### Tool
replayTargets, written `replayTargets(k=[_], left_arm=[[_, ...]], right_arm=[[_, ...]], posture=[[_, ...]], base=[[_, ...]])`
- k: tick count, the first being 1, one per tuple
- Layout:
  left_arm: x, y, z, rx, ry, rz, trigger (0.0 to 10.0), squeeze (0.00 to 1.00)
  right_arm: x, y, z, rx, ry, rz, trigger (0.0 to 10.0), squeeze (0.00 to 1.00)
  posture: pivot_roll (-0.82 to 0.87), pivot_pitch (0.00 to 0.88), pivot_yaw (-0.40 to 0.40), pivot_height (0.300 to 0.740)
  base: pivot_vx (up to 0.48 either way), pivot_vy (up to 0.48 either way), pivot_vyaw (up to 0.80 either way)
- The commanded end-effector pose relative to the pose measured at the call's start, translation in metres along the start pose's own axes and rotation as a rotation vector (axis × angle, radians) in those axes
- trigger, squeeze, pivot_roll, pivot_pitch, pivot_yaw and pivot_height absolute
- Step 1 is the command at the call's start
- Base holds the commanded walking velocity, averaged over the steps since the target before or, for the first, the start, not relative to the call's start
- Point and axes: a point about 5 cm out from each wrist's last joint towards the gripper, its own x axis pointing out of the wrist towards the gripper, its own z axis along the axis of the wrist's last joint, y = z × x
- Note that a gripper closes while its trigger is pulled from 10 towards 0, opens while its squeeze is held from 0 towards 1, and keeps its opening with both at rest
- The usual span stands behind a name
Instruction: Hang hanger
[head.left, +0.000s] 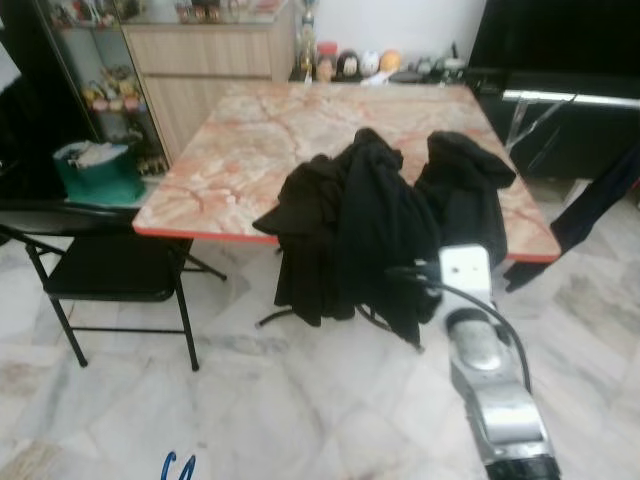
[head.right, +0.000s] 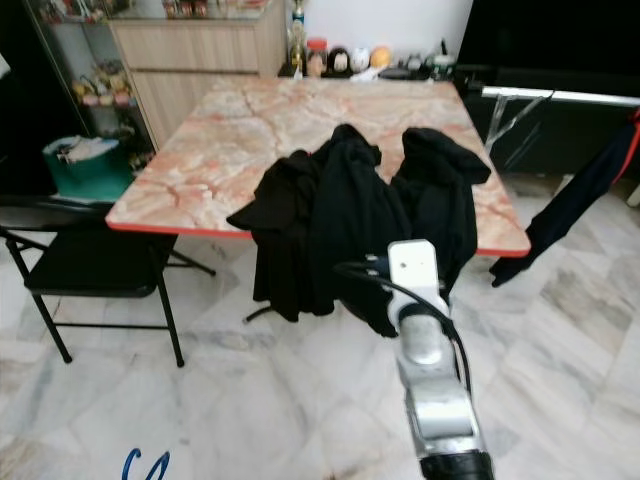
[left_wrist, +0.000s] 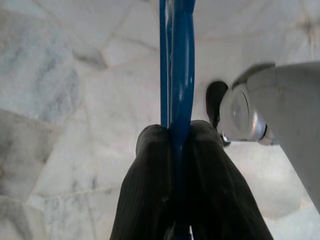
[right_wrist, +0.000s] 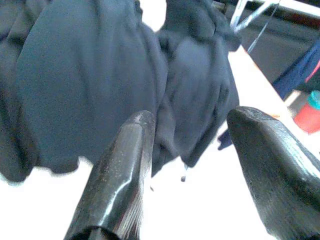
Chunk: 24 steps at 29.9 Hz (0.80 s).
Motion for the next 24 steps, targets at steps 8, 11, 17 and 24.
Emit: replayTargets(k=[8,11,17,24], left_arm=[[-0.001,0.005,-0.002,0.011,0.012,0.02,10.0,0.0],[-0.001,0.006,-0.002,0.008,0.011,0.025,10.0,0.0],[-0.001,0.007,-0.001,0.01,0.011,0.03,10.0,0.0],[-0.001,0.011,-0.001,0.024,0.013,0.034,10.0,0.0]], right_arm=[[-0.003,0.013,-0.102,0.008,0.353,0.051,10.0,0.0],[-0.01,0.018,-0.124,-0.018,0.419,0.086,10.0,0.0],[-0.03,0.022,-0.163,-0.095,0.545,0.135,10.0,0.0],[-0.068,0.035,-0.207,-0.047,0.735,0.188,10.0,0.0]], posture=[[0.04,0.0,-0.01,0.74],[0.04,0.0,-0.005,0.74],[0.05,0.0,0.005,0.74],[0.04,0.0,0.026,0.74]], base=[[-0.038,0.0,0.0],[0.0,0.0,0.0],[0.0,0.0,0.0],[0.0,0.0,0.0]])
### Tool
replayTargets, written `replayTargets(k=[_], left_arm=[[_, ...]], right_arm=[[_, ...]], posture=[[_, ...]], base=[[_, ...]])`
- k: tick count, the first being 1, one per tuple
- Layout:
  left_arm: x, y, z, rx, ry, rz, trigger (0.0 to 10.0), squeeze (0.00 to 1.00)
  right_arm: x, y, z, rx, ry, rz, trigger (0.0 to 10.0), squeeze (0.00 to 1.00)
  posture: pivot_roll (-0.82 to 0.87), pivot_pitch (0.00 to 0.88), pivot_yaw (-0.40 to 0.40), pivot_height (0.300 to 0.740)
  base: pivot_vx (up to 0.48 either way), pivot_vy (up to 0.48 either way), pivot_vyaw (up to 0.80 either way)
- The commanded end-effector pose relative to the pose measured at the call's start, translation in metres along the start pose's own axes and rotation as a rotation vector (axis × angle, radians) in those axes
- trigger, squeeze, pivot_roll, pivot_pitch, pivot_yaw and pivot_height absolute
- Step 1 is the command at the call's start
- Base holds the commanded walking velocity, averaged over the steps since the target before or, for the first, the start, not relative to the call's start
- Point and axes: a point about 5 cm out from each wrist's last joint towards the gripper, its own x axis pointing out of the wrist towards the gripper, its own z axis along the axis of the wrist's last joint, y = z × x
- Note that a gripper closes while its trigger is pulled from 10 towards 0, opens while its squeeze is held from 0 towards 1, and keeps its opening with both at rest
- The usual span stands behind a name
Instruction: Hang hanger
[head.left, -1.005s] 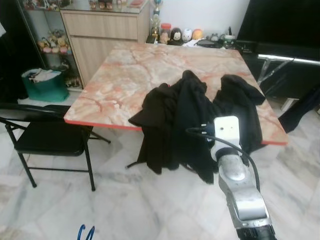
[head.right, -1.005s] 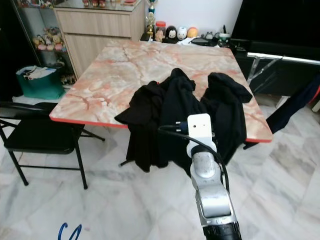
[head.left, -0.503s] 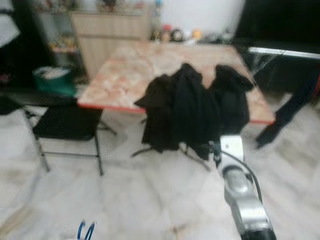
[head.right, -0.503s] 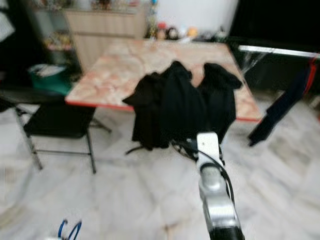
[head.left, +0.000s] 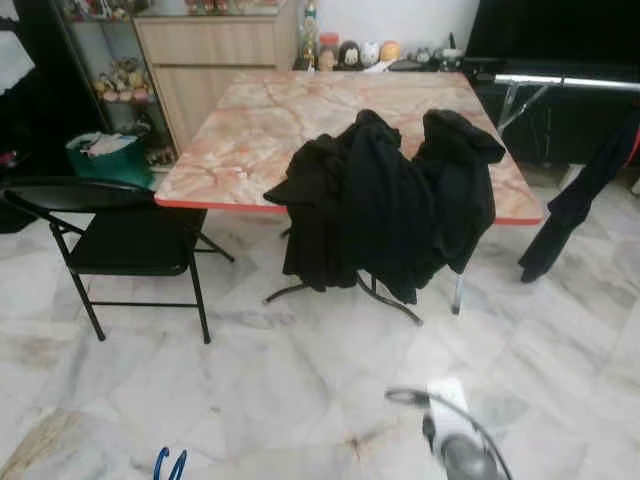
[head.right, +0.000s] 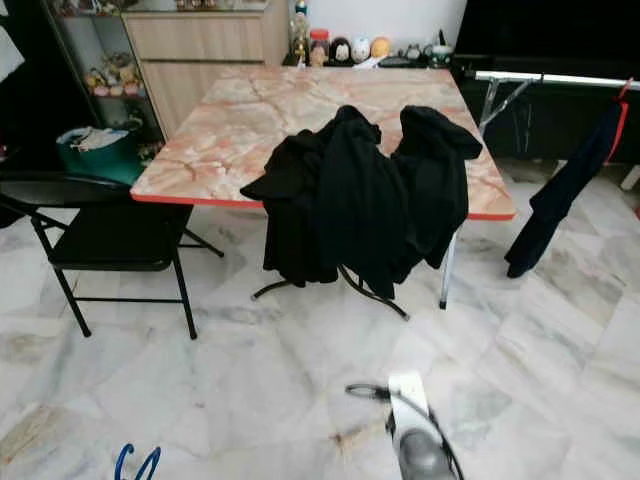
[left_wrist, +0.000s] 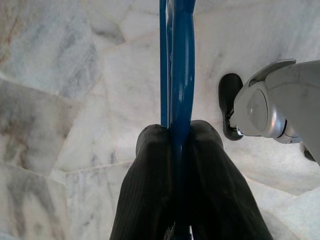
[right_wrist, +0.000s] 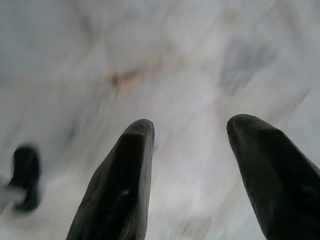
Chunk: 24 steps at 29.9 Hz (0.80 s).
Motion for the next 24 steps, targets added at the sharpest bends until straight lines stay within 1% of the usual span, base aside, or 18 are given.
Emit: replayTargets(k=[1,3,7,9,11,12,16,20,24], left_arm=[[0.0,0.003,0.0,0.02,0.009,0.006,10.0,0.0],[0.0,0.003,0.0,0.026,0.008,0.005,10.0,0.0],[0.0,0.002,0.001,0.024,0.004,0.004,10.0,0.0],[0.001,0.001,0.003,0.029,0.0,0.004,10.0,0.0],[0.001,0.001,0.003,0.031,0.002,0.007,10.0,0.0],[0.001,0.001,0.003,0.045,0.007,0.017,10.0,0.0],[0.001,0.0,0.003,0.035,0.004,0.028,10.0,0.0],[0.001,-0.001,0.003,0.042,0.008,0.022,10.0,0.0],[0.002,-0.005,0.003,0.043,0.015,0.015,10.0,0.0]], right_arm=[[0.0,0.001,-0.001,0.003,0.002,0.005,10.0,0.0],[-0.001,0.004,-0.01,-0.04,0.036,0.016,10.0,0.0],[-0.001,0.004,-0.011,-0.031,0.034,0.02,10.0,0.0],[-0.001,0.003,-0.012,0.0,0.029,0.018,10.0,0.0],[-0.001,0.002,-0.012,0.012,0.029,0.018,10.0,0.0],[-0.001,0.002,-0.014,0.023,0.03,0.021,10.0,0.0],[0.0,0.001,-0.014,0.027,0.031,0.024,10.0,0.0],[0.0,-0.001,-0.011,0.041,0.02,0.018,10.0,0.0],[0.001,-0.005,-0.013,0.019,0.028,0.004,10.0,0.0]], posture=[[0.04,0.0,0.026,0.74],[0.04,0.0,0.029,0.74],[0.04,0.0,0.03,0.74],[0.04,0.0,0.021,0.74],[0.04,0.0,0.021,0.74],[0.06,0.0,0.002,0.74],[0.05,0.0,0.0,0.74],[0.02,0.0,0.01,0.74],[0.01,0.0,0.006,0.74]], base=[[0.0,0.0,0.0],[0.0,0.0,0.0],[0.0,0.0,0.0],[0.0,0.0,0.0],[0.0,0.0,0.0],[0.0,0.0,0.0],[0.0,0.0,0.0],[0.0,-0.312,0.0],[0.0,-0.318,0.0]])
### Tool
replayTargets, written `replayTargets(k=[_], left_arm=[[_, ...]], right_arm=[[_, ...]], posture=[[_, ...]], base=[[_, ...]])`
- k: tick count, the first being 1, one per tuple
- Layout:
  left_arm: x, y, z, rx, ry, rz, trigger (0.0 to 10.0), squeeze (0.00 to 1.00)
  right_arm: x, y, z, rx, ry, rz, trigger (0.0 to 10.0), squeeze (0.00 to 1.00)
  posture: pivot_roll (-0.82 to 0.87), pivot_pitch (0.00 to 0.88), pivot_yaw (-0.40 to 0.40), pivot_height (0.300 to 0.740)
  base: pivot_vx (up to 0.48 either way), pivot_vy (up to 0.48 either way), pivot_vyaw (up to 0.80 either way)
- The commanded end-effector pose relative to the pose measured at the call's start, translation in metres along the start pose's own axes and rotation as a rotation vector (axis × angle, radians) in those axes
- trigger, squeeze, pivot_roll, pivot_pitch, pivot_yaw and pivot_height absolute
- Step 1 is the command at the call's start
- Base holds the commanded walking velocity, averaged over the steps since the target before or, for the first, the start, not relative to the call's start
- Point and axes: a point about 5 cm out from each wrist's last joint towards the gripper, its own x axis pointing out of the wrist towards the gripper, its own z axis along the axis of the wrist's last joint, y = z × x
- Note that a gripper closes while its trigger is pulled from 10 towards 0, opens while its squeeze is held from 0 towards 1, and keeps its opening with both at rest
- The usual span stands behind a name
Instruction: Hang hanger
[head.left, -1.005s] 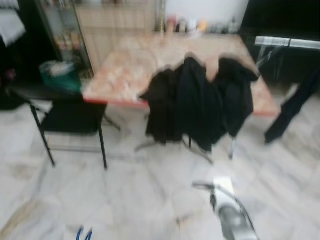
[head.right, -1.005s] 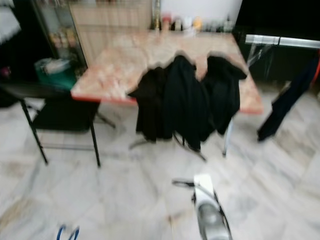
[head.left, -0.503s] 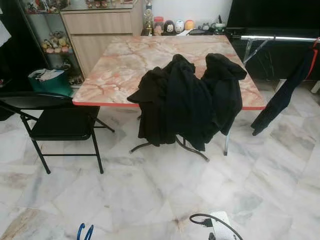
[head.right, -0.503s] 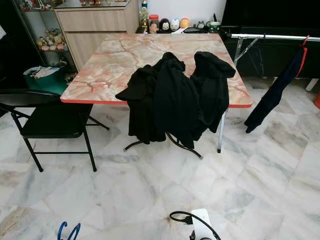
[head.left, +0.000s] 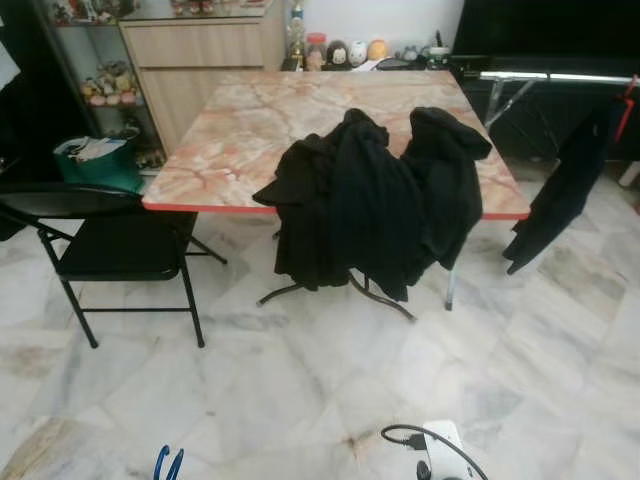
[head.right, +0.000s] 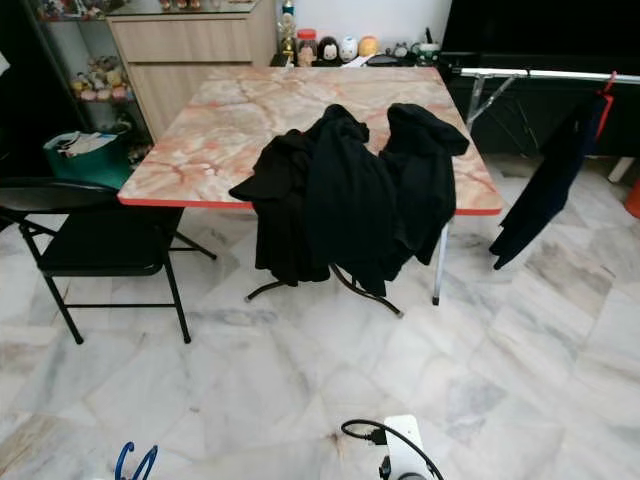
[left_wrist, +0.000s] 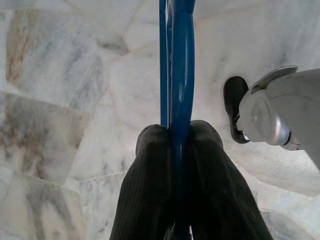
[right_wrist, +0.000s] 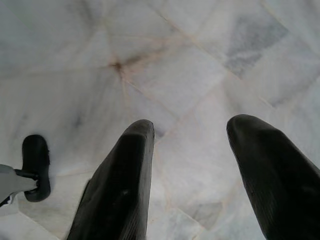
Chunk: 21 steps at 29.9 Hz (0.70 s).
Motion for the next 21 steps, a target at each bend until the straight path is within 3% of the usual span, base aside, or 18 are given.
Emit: replayTargets(k=[1,9,12,21], left_arm=[[0.0003,-0.0046,-0.0008,0.004,0.01,-0.007,10.0,0.0],[-0.0002,-0.0071,-0.0027,0.003,0.007,-0.009,10.0,0.0],[-0.0004,-0.0071,-0.0038,0.01,0.013,-0.01,10.0,0.0],[-0.0013,-0.0063,-0.0076,0.018,0.025,-0.014,10.0,0.0]], right_arm=[[0.0004,-0.0073,-0.0023,-0.006,0.007,-0.02,10.0,0.0],[-0.0004,-0.0172,-0.0093,0.009,0.002,-0.047,10.0,0.0],[-0.0005,-0.017,-0.0102,-0.001,0.006,-0.044,10.0,0.0],[-0.0008,-0.0129,-0.0087,-0.014,-0.018,-0.032,10.0,0.0]], posture=[[0.01,0.0,0.006,0.74],[0.0,0.0,0.0,0.74],[0.0,0.0,0.001,0.74],[-0.01,0.0,0.012,0.74]], base=[[0.0,-0.289,0.0],[0.0,-0.293,-0.06],[0.0,-0.3,-0.48],[0.0,-0.342,0.0]])
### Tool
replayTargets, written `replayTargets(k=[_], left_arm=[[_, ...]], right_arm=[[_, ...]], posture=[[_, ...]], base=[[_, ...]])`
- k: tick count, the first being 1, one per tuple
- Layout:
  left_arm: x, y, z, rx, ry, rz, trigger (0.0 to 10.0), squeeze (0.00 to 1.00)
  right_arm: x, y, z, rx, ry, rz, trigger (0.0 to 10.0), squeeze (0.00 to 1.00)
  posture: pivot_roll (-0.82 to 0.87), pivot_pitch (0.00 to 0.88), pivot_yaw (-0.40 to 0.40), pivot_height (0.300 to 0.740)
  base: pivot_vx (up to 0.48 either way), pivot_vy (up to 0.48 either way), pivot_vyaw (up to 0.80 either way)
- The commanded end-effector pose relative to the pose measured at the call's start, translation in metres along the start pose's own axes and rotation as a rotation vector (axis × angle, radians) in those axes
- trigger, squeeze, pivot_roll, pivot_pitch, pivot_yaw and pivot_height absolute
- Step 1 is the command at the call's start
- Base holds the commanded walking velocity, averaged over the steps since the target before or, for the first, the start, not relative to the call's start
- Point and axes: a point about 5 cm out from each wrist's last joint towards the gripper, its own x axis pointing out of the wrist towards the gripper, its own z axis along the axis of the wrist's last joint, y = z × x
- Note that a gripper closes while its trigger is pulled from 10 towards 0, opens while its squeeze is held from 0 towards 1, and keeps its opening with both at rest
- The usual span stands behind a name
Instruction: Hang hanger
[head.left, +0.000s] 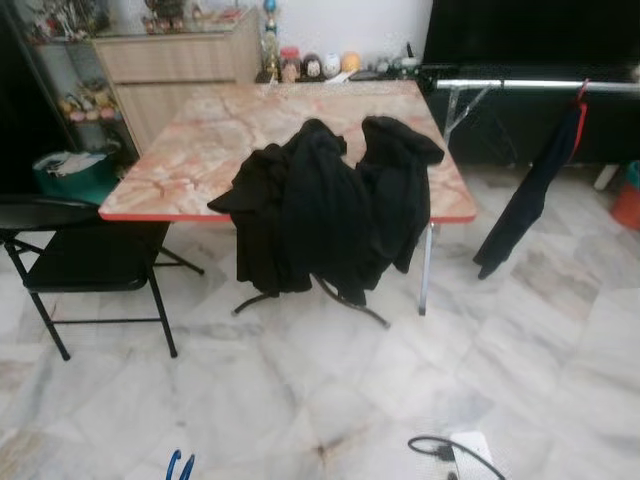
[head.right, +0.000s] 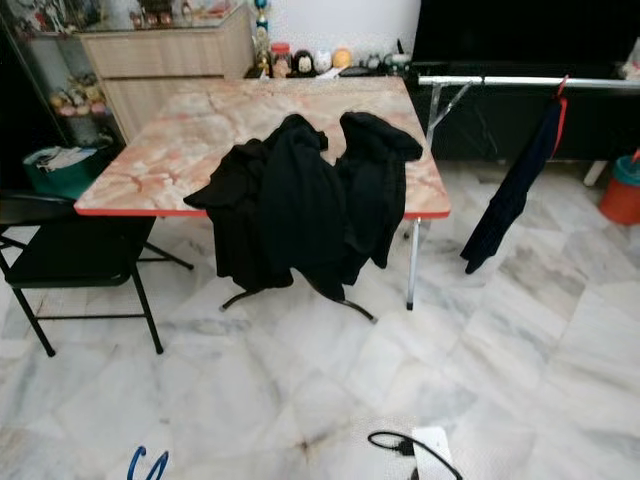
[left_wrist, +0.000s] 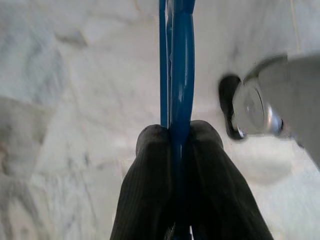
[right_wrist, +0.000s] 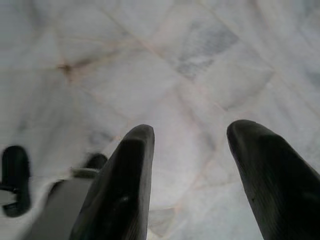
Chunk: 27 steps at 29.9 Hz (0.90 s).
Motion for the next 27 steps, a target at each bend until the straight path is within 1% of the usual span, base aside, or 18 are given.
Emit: replayTargets(k=[1,9,17,21,24,27], left_arm=[[0.001,-0.001,0.003,0.005,-0.008,-0.006,10.0,0.0],[0.0,0.004,0.001,0.023,-0.003,-0.002,10.0,0.0],[0.0,0.005,0.001,0.037,-0.002,-0.006,10.0,0.0],[0.0,0.003,0.002,0.047,-0.004,-0.015,10.0,0.0],[0.0,0.002,0.002,0.044,-0.003,-0.014,10.0,0.0],[0.0,0.002,0.002,0.042,-0.001,-0.015,10.0,0.0]], right_arm=[[0.0,-0.007,-0.002,-0.013,0.002,-0.016,10.0,0.0],[-0.001,0.002,-0.002,-0.012,0.002,0.0,10.0,0.0],[-0.001,0.002,-0.001,-0.009,-0.005,-0.002,10.0,0.0],[0.0,0.001,-0.002,-0.051,0.001,0.004,10.0,0.0],[0.0,0.001,-0.001,-0.031,0.0,-0.005,10.0,0.0],[0.0,0.004,0.001,-0.058,-0.003,0.011,10.0,0.0]], posture=[[-0.01,0.0,0.012,0.74],[-0.01,0.0,0.036,0.74],[-0.03,0.0,0.045,0.74],[-0.02,0.0,0.037,0.74],[-0.01,0.0,0.03,0.74],[-0.01,0.0,0.03,0.74]], base=[[0.0,-0.345,0.0],[0.0,-0.348,0.0],[0.0,-0.345,0.0],[0.0,-0.342,0.0],[0.0,-0.344,0.0],[0.0,-0.345,0.0]])
